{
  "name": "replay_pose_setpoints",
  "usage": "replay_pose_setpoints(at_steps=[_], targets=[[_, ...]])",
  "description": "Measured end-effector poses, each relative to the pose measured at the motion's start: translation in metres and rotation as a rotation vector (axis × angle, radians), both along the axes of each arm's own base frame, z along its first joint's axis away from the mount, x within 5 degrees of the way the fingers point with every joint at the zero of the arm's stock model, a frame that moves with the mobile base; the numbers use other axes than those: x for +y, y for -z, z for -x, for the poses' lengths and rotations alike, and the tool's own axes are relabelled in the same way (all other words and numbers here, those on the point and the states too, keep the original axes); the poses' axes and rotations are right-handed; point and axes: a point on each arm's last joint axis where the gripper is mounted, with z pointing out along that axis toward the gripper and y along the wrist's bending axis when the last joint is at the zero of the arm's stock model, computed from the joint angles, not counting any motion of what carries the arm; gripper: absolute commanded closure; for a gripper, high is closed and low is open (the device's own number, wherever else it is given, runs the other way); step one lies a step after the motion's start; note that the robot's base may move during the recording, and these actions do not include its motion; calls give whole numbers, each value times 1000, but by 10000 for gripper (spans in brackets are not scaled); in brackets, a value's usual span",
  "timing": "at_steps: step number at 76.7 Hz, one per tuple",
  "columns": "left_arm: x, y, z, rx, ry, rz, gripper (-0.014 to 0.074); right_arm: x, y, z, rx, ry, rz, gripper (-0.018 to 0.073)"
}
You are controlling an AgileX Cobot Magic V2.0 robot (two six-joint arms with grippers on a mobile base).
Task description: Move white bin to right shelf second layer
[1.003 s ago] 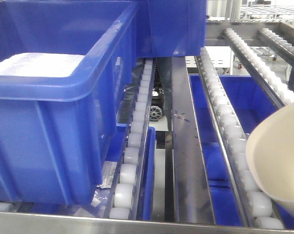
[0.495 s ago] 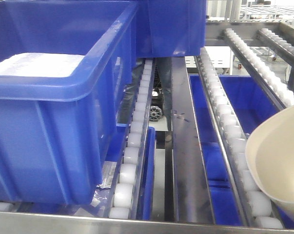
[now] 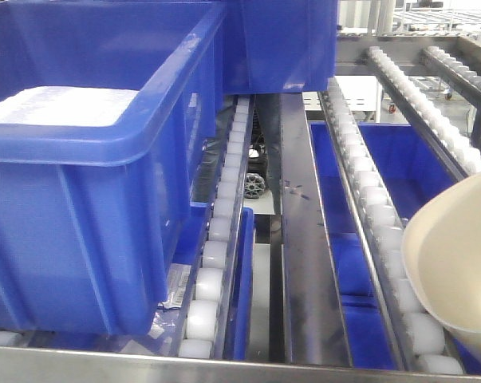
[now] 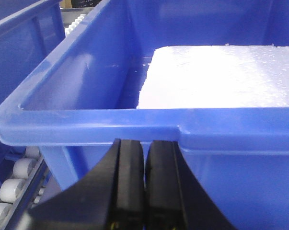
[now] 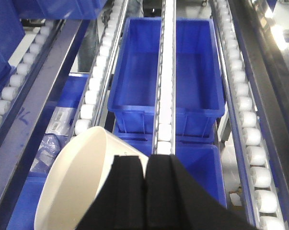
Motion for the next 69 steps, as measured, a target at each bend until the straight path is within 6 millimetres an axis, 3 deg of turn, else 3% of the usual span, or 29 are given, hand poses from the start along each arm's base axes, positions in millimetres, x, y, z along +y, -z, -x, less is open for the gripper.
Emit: replay_pose_setpoints(at_steps=[19, 26, 40, 56, 69], targets=[[0, 0, 0, 0, 0, 0, 512, 0, -2, -2, -38, -1, 7, 506], [0, 0, 0, 0, 0, 0, 512, -1, 5, -8, -76, -1, 19, 506], [0, 0, 0, 0, 0, 0, 512, -4, 46, -24, -222, 27, 23, 506], [0, 0, 0, 0, 0, 0, 512, -5, 97, -21, -286, 42, 23, 506], [0, 0, 0, 0, 0, 0, 512, -4, 110, -20, -248, 30, 21, 506]])
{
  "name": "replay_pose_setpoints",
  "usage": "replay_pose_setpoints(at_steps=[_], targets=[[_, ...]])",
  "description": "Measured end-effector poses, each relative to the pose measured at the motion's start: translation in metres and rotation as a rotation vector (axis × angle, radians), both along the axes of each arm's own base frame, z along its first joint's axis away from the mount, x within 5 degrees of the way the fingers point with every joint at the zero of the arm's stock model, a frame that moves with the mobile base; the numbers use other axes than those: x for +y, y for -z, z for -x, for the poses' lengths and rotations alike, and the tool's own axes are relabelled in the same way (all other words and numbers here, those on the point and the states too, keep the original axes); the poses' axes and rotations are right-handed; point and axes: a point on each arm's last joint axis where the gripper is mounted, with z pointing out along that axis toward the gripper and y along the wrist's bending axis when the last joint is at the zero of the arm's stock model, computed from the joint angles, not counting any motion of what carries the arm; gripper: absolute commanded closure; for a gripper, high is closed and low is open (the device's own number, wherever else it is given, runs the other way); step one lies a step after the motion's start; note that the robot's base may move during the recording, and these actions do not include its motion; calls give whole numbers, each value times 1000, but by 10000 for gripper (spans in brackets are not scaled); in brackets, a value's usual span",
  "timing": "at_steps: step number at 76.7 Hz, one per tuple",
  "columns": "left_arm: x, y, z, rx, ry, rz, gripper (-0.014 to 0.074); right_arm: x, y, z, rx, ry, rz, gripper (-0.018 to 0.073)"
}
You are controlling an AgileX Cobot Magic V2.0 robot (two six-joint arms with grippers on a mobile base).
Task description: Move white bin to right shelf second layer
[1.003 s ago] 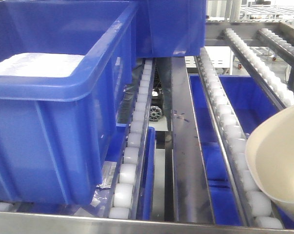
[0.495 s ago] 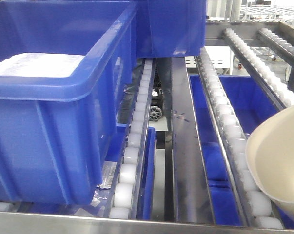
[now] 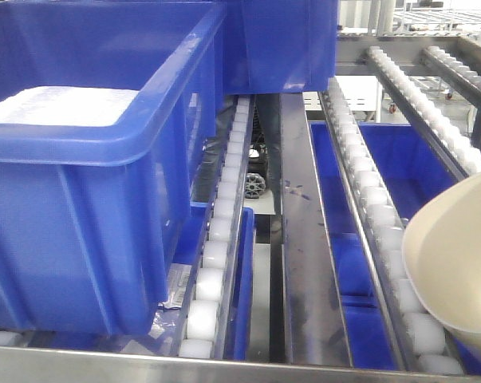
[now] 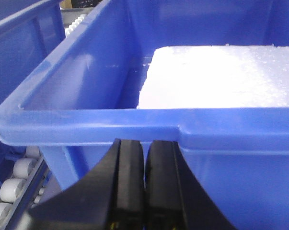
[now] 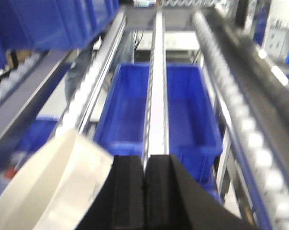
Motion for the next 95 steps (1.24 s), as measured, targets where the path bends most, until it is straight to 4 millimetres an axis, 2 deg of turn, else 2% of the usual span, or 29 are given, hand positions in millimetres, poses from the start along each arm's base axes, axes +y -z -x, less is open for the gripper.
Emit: replay_pose_setpoints(at_steps=[95], targets=[[0, 0, 0, 0, 0, 0, 512, 2, 0, 0, 2, -27, 0, 506]])
